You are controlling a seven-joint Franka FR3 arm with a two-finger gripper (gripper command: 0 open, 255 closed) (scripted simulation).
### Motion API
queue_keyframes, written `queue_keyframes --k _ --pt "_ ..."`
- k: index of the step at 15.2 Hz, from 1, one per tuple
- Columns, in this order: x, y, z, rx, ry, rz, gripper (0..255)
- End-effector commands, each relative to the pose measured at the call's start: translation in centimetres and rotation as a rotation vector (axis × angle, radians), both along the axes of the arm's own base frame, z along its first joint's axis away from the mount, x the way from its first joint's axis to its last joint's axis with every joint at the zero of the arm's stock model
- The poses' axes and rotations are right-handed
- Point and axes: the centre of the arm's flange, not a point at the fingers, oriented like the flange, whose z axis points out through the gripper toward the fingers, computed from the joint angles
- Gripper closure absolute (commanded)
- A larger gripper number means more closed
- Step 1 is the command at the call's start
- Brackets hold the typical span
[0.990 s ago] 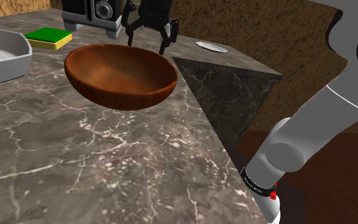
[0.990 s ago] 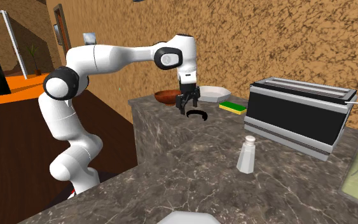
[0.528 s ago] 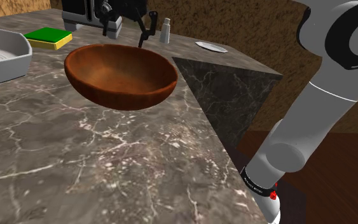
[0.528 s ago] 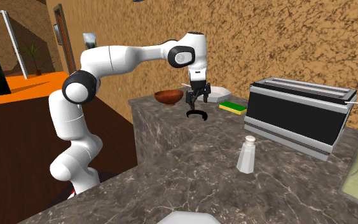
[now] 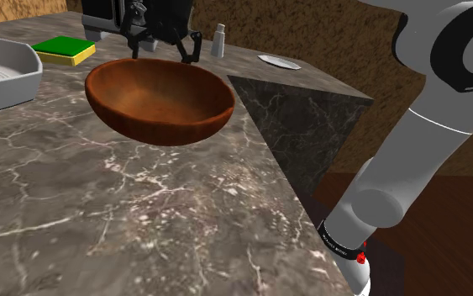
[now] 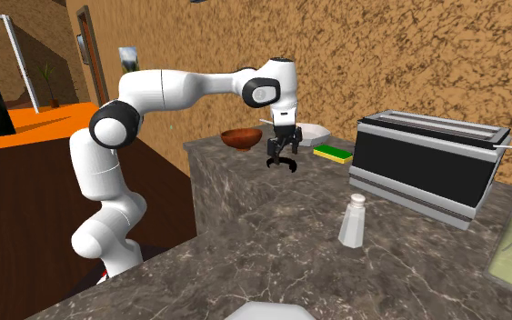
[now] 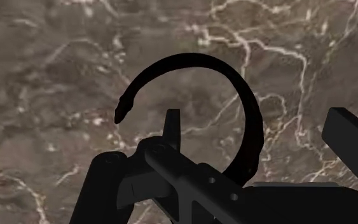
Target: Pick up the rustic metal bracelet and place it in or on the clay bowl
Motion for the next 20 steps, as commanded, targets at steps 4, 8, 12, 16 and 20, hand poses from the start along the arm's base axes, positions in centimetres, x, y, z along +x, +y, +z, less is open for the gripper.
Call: queue_keyframes --k 4,8,12,16,20 --pt "0.0 0.0 -0.1 0.000 0.000 0.000 0" --pt "0.0 0.0 -0.1 0.000 0.000 0.000 255" --pt "0.0 0.0 -0.1 0.000 0.000 0.000 255" --pt "0.0 0.0 0.4 0.000 0.000 0.000 255" --pt "0.0 0.0 2.6 0.000 0.000 0.000 255"
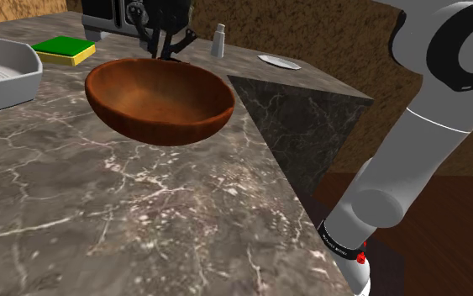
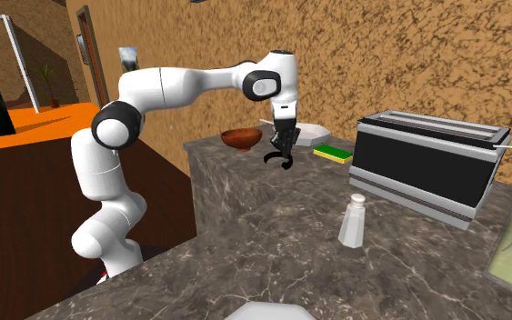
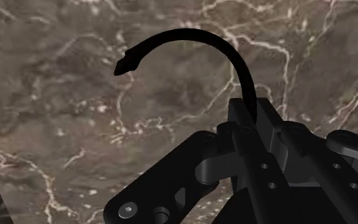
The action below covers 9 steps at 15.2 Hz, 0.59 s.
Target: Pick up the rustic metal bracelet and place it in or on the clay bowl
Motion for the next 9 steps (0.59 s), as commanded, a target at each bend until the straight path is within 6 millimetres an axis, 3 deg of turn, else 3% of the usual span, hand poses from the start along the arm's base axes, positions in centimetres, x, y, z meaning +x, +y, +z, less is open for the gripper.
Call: queue_keyframes --k 1,9 --pt "0.0 0.0 1.1 0.000 0.000 0.000 255" --pt "0.0 0.0 5.3 0.000 0.000 0.000 255"
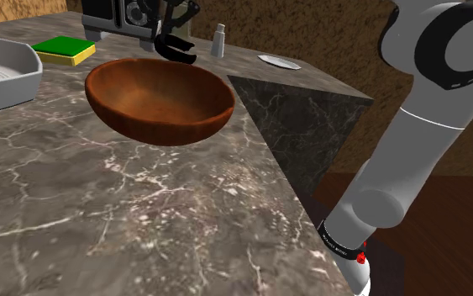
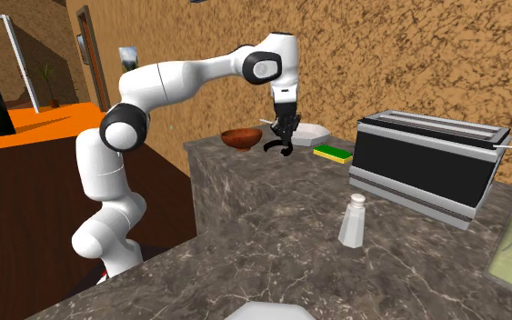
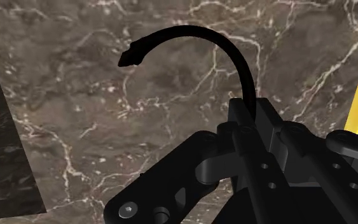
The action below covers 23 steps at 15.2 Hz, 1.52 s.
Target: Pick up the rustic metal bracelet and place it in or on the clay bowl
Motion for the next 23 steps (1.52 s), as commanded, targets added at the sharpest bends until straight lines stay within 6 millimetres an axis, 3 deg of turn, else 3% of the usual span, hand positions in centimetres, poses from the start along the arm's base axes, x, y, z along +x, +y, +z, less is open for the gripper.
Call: queue_keyframes --k 1,15,23 --pt "0.1 0.0 1.1 0.000 0.000 0.000 255" --pt "0.1 0.0 8.1 0.000 0.000 0.000 255" --pt "-8.1 6.6 8.9 0.000 0.000 0.000 255"
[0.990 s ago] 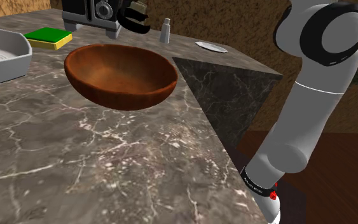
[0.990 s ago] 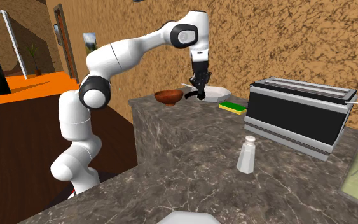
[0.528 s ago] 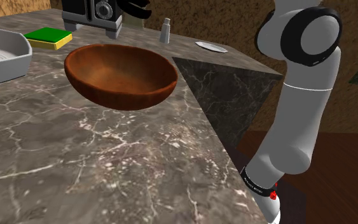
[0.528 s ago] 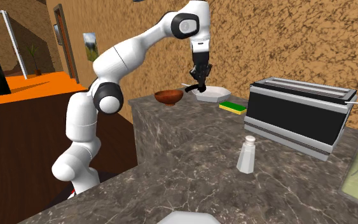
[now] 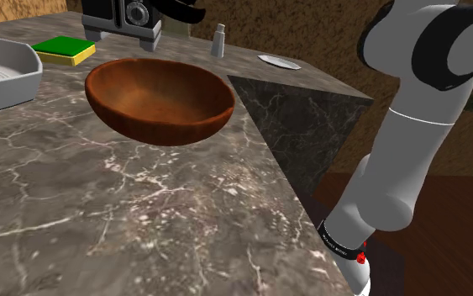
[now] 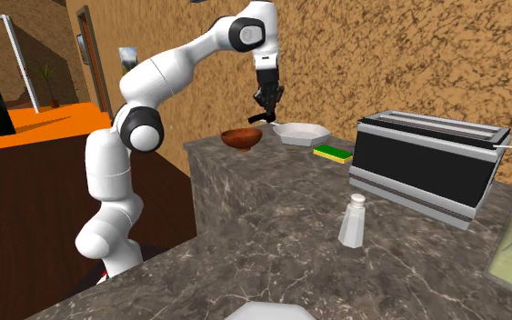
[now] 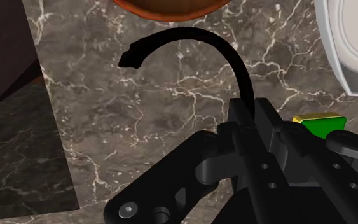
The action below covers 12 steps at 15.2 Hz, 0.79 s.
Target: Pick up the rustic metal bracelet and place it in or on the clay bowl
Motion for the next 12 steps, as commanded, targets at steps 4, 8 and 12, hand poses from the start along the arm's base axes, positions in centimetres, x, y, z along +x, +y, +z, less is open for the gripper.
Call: queue_keyframes --k 4,8,12 --pt "-5.3 4.2 0.6 0.000 0.000 -0.001 255" --pt "-9.4 7.5 1.0 0.000 0.000 -0.001 255" --pt "-10.8 8.6 -0.4 0.000 0.000 -0.001 255"
